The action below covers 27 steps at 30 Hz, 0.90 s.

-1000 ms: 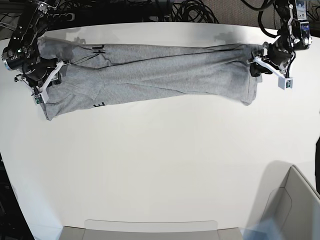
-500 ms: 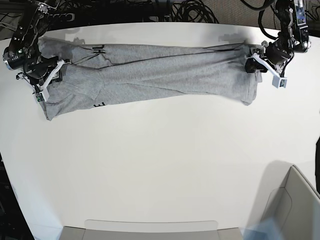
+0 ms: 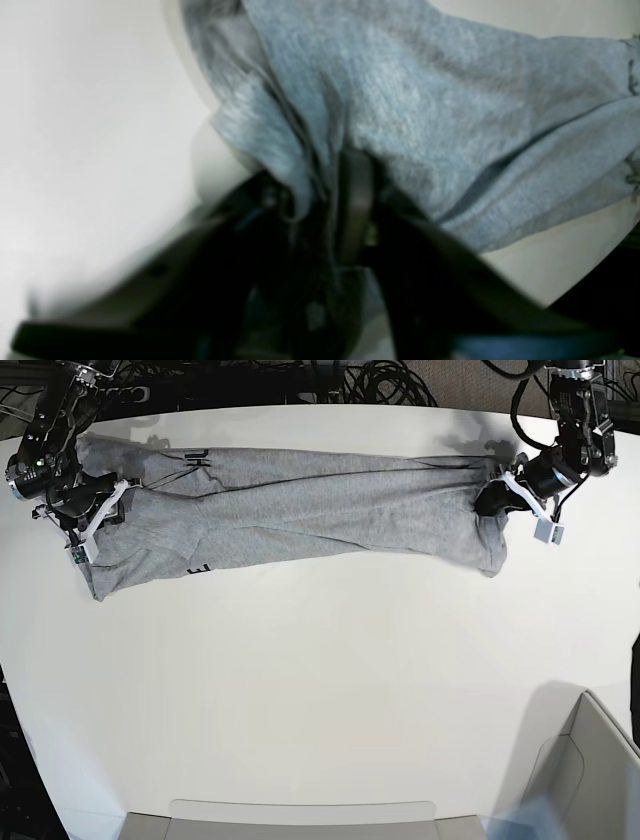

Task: Fold the T-shirt properly
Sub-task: 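Lower the folded edge onto the shirt and open both grippers, then grasp the shirt end near the left gripper and fold it toward the right gripper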

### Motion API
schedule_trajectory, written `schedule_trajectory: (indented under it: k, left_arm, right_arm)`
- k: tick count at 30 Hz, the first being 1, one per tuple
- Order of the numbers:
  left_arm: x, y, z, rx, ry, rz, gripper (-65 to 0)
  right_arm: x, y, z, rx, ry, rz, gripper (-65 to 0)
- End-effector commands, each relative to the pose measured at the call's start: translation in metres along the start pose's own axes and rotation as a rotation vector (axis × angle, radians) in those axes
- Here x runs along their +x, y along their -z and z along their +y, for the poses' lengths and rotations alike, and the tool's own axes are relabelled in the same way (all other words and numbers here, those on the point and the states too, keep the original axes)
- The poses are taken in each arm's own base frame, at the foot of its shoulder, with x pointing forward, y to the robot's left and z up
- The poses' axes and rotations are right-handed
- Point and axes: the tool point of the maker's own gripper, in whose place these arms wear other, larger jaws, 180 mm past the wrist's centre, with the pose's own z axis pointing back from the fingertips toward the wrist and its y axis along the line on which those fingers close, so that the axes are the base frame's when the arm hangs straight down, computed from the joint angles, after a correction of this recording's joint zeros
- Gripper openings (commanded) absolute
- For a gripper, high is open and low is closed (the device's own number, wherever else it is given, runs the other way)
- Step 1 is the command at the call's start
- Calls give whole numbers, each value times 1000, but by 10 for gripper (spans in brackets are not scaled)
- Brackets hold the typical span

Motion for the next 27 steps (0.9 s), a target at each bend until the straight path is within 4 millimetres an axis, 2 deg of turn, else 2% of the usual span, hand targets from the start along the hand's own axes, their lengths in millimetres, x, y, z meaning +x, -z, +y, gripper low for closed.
schedule_trajectory:
  k: [1, 2, 5, 8, 10, 13, 16, 20, 23, 27]
  left_arm:
    - [-3, -6, 14, 35, -13, 21, -600]
    - [-1, -8, 22, 50, -34, 8, -645]
    - [13, -18, 50, 101, -107, -50, -650]
    - [30, -36, 79, 160, -159, -114, -650]
    - [44, -46, 91, 186, -155, -139, -650]
    - [59, -53, 94, 197, -129, -155, -650]
    - [74, -56, 88, 192, -90, -180, -650]
    - [101, -64, 67, 183, 17, -227, -650]
    - [100, -71, 50, 182, 93, -198, -650]
    - [111, -77, 25, 173, 195, -192, -650]
  right_arm:
    - [10, -6, -7, -21, -17, -31, -457]
    - [10, -6, -7, -21, -17, -31, -457]
    - [16, -6, -8, -24, -13, -47, -457]
    - [20, -6, -8, -24, -12, -57, -458]
    - [24, -5, -5, -16, -1, -71, -458]
    - [27, -4, -2, -9, 6, -80, -458]
    - [30, -3, 2, 1, 12, -91, -458]
    - [32, -3, 3, 1, 17, -97, -458]
    - [32, -3, 3, 1, 17, -97, -458]
    - [32, -3, 2, 0, 18, -98, -458]
